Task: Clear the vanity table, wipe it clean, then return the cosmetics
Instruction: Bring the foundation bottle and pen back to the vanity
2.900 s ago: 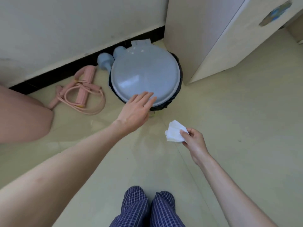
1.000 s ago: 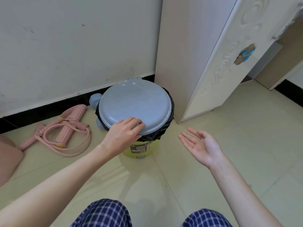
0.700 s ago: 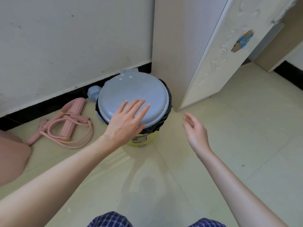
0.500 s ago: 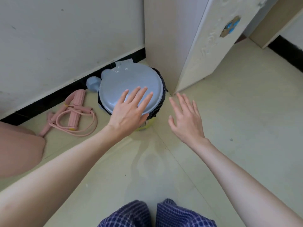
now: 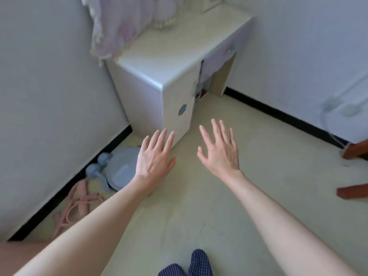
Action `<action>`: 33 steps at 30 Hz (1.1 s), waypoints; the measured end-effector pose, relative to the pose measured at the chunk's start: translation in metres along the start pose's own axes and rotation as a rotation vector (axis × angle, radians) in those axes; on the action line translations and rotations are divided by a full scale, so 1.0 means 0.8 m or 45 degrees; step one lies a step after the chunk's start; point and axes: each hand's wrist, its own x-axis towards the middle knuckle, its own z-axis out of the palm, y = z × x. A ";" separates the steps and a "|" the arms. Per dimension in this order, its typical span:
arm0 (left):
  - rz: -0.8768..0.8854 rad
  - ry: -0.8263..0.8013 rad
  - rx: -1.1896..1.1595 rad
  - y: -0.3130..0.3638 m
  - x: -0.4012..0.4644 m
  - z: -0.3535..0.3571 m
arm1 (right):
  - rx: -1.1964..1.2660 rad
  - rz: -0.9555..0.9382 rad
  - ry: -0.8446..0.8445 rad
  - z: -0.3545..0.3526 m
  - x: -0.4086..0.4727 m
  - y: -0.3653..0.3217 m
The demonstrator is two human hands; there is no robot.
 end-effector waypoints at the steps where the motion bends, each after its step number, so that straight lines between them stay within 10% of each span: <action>1: 0.032 0.007 -0.010 0.011 0.008 -0.024 | -0.007 0.028 0.038 -0.032 -0.004 0.006; 17: 0.804 0.400 -0.210 0.413 0.156 -0.299 | -0.404 0.778 0.476 -0.347 -0.207 0.282; 33: 1.147 0.341 -0.405 0.836 0.200 -0.303 | -0.622 1.209 0.435 -0.435 -0.398 0.605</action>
